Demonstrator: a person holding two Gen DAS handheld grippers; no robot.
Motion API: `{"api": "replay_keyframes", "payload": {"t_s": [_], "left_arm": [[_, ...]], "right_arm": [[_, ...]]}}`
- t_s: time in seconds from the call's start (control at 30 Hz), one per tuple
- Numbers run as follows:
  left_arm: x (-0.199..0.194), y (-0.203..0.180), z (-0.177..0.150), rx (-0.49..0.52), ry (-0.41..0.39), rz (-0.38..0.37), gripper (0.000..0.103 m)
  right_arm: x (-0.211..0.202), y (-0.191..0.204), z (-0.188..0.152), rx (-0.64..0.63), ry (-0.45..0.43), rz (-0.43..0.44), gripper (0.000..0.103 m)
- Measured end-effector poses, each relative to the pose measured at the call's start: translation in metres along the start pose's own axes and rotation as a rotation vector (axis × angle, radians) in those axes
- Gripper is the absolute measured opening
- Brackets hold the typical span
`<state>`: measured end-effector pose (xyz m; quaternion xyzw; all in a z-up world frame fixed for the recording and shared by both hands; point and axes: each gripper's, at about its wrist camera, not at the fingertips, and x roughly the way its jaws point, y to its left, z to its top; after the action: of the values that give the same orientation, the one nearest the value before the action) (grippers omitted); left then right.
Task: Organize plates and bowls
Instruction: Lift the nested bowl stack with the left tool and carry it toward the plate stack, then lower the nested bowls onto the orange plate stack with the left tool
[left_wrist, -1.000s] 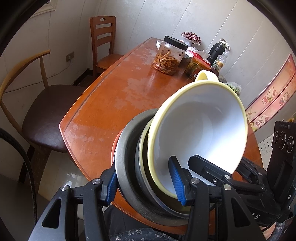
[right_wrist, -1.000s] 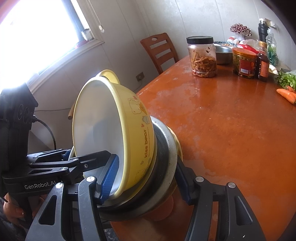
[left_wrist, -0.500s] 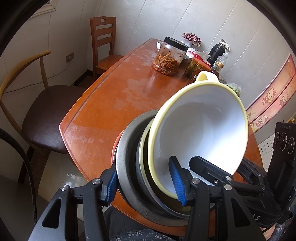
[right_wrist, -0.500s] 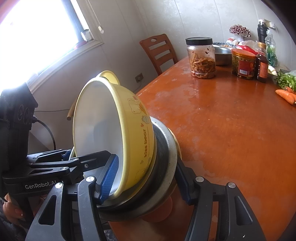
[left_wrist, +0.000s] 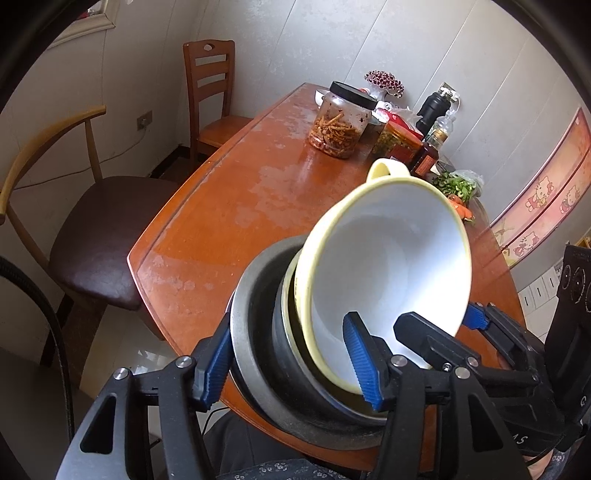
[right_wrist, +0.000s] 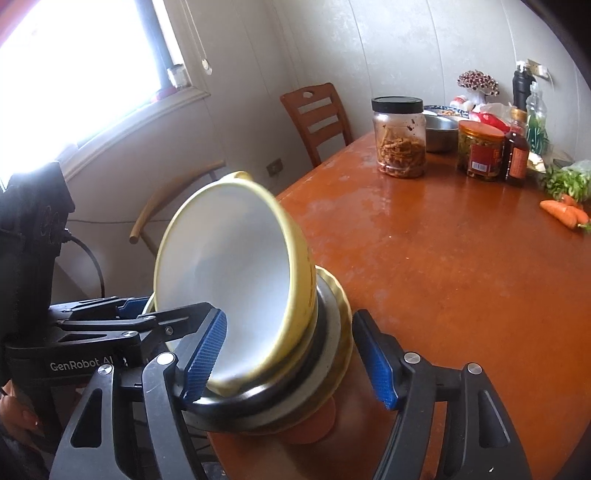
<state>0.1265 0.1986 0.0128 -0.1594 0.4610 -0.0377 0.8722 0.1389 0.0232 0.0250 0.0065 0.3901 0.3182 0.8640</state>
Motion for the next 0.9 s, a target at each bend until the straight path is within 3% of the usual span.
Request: {"api": "replay_keyframes", "payload": {"t_s": [0.4,0.63,0.77,0.9], "left_arm": [[-0.029,0.007,-0.001,-0.014,-0.074,0.033,0.065],[-0.055,0.033,-0.008,-0.055,-0.117,0.070,0.066],[-0.053,0.059,-0.014,-0.108,-0.100,0.104,0.066],[-0.039,0.082,-0.018,-0.149,-0.060,0.084,0.066]], "right_arm": [[-0.015,0.006,-0.004,-0.030,-0.030,-0.024,0.077],[-0.025,0.011,-0.010,-0.071,-0.041,-0.048,0.078],[-0.031,0.015,-0.018,-0.106,-0.039,-0.050,0.078],[-0.039,0.019,-0.029,-0.156,-0.053,-0.051,0.079]]}}
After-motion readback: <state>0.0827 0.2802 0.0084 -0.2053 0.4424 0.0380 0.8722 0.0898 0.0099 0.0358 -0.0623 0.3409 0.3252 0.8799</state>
